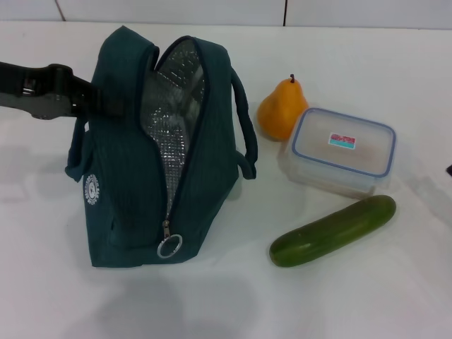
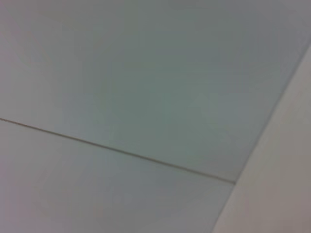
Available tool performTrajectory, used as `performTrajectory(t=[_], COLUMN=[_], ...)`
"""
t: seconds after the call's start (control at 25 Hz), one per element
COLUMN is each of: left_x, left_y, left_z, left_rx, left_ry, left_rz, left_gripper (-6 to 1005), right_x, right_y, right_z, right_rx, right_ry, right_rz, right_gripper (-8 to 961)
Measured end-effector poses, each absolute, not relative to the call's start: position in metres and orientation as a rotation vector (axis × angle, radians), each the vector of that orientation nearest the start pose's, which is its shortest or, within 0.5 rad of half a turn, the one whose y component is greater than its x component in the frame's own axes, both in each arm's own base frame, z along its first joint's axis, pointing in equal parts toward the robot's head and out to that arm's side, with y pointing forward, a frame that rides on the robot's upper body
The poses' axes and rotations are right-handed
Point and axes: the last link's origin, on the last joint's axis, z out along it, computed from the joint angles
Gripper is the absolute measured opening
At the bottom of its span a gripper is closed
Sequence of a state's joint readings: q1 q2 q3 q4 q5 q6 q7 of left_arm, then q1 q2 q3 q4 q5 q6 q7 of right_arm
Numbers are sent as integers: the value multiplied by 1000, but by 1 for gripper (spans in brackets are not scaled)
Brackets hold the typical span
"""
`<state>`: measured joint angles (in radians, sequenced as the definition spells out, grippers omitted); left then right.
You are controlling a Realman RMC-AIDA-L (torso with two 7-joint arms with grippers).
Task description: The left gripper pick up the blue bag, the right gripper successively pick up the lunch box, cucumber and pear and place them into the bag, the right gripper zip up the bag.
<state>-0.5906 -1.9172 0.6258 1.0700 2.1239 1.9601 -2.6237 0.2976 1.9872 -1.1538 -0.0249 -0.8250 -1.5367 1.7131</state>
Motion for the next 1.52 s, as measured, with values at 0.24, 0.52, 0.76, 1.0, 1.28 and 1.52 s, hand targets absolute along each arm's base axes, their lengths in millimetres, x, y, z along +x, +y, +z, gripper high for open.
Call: performTrajectory(t=[0.24,0.52,0.76,1.0,1.28,1.52], left_x=[-225,-223,-219,-220,-221,-222], left_y=[336,336,337,336,336,336], left_z=[123,122,123,123,124,124], left_rx=[-2498,-2507,-2516,-2513,-2510,-2509], left_ry=[-1789,-1783,-1770,-1775,-1776,-1776], left_rz=[-498,-497,-515,-522,-521,-516], left_gripper=[42,42,42,40,40,40], right_x=[341,338,329,323,320,319], right_y=[264,279,290,296,297,297], right_z=[-14,-27,-33,-34,-33,-31], right_rx=[-1615,-1626,-1665,-1710,-1722,-1726], right_ry=[1893,1950,1943,1932,1920,1908], right_rz=[1477,1379,1355,1343,1368,1377], right_gripper=[761,756,752,747,742,738])
